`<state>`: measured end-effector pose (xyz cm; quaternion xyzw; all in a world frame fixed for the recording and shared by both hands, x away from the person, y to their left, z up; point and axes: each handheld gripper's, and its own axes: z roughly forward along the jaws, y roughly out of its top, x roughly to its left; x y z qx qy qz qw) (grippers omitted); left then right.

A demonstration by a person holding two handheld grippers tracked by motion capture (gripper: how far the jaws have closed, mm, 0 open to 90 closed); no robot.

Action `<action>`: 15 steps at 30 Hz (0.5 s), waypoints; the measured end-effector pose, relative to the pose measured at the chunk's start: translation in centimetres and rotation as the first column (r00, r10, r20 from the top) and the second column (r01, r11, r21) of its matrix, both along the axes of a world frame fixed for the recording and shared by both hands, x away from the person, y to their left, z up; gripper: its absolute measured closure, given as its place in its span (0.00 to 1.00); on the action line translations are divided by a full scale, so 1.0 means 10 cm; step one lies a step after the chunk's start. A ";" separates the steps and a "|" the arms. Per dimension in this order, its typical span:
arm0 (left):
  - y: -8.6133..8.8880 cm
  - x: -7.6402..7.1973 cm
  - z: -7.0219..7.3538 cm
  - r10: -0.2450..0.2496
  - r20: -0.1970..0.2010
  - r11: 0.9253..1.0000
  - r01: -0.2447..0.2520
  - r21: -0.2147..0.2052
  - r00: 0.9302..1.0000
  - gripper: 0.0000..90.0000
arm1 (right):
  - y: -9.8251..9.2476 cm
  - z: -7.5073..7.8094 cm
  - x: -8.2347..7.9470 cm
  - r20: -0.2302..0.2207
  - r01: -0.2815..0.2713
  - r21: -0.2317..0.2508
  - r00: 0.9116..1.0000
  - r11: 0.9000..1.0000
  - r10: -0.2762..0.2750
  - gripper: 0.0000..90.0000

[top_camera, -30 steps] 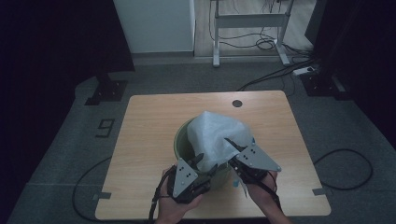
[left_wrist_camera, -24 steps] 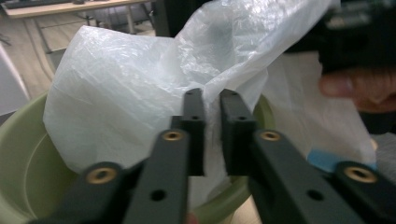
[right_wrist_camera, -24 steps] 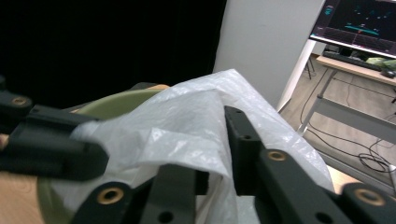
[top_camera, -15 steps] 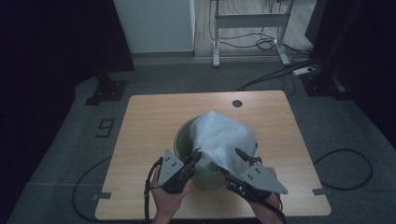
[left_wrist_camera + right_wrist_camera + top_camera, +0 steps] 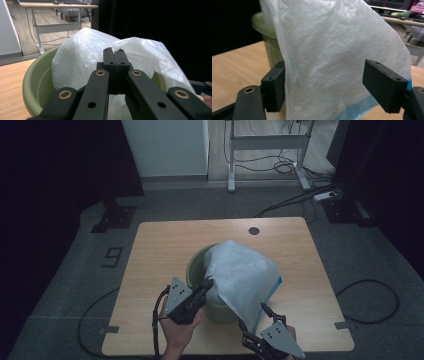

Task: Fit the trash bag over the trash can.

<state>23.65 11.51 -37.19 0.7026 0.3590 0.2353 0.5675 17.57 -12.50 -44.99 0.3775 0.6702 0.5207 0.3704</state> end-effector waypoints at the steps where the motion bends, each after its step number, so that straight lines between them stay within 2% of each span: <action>1: 0.00 0.00 0.00 -0.003 -0.001 1.000 0.003 0.001 1.000 1.00 | 0.00 -0.02 0.01 0.001 0.011 -0.002 1.000 1.000 -0.011 0.27; 3: 0.00 0.00 0.00 -0.011 -0.003 1.000 0.011 0.003 1.000 1.00 | 0.00 -0.06 0.06 -0.015 0.027 -0.004 1.000 1.000 -0.027 0.34; 4: 0.00 0.00 -0.01 -0.014 -0.003 1.000 0.014 0.002 1.000 1.00 | -0.01 -0.09 0.09 -0.020 0.037 -0.010 0.999 0.999 -0.038 0.40; 5: 0.01 -0.01 -0.01 -0.025 -0.004 1.000 0.025 -0.003 1.000 1.00 | -0.02 -0.10 0.11 -0.020 0.041 -0.011 0.999 0.999 -0.041 0.51; 6: 0.01 -0.01 -0.01 -0.034 -0.004 0.999 0.034 -0.004 0.999 1.00 | -0.06 -0.12 0.13 -0.012 0.046 -0.013 0.999 0.999 -0.046 0.64; 8: 0.01 -0.03 -0.02 -0.052 -0.006 0.999 0.052 0.008 0.999 1.00 | -0.11 -0.15 0.17 0.029 0.096 -0.030 0.995 0.995 -0.095 0.76; 10: 0.01 -0.07 -0.03 -0.063 -0.005 0.998 0.063 0.018 0.998 1.00 | -0.20 -0.14 0.22 0.040 0.133 -0.018 0.990 0.991 -0.132 0.83; 13: 0.01 -0.10 -0.05 -0.083 -0.003 0.996 0.083 0.031 0.997 1.00 | -0.31 -0.07 0.28 0.042 0.144 0.010 0.989 0.989 -0.145 0.92; 15: 0.02 -0.13 -0.06 -0.090 0.005 0.995 0.090 0.042 0.996 1.00 | -0.38 0.07 0.32 0.067 0.144 0.022 0.987 0.989 -0.145 0.96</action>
